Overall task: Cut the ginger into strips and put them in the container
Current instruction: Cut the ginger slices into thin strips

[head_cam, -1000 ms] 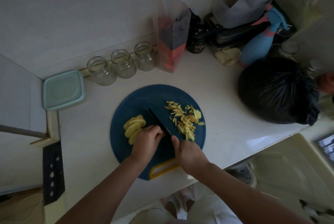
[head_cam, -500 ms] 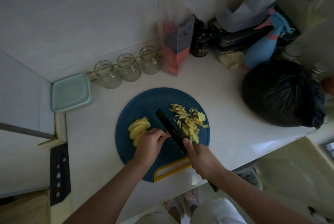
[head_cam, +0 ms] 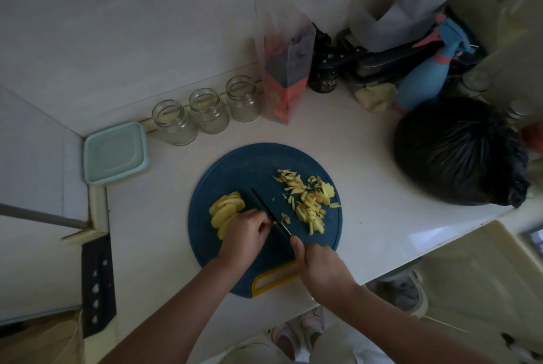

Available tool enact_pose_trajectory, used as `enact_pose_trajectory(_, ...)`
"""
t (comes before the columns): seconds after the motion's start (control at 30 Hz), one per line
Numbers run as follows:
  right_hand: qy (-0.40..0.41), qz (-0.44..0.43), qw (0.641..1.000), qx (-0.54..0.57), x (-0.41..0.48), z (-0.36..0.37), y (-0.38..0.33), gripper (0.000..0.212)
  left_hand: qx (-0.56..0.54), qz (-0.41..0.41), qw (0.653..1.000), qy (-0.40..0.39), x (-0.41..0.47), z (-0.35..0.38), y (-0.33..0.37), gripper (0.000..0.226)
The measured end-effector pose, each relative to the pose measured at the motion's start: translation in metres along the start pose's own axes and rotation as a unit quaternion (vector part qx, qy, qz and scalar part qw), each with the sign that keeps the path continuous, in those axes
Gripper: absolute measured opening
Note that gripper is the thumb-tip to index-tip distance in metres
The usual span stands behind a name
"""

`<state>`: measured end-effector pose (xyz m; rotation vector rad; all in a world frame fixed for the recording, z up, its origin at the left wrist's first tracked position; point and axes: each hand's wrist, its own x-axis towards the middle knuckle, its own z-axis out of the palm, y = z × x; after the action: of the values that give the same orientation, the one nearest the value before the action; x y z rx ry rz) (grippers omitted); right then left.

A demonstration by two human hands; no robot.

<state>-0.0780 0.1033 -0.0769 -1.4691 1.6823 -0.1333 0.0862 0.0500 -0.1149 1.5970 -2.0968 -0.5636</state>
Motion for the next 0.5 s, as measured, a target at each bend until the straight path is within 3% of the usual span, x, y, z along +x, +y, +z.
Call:
enact_pose_trajectory(0.2,0.013,0.016,1.0,0.007,0.013,0.007,-0.016,0.059,-0.006,-0.001,1.0,-0.004,-0.002,0.0,-0.001,0.021)
enact_pose_trajectory(0.4,0.012,0.061,0.987,0.149,0.023,0.003,-0.018,0.061,-0.042,-0.01,0.999,-0.001,-0.004,-0.001,-0.002,0.013)
enact_pose_trajectory(0.5,0.0,0.064,0.987,0.15,0.014,-0.002,-0.007,0.06,-0.046,-0.02,0.999,0.006,-0.005,-0.001,0.0,0.012)
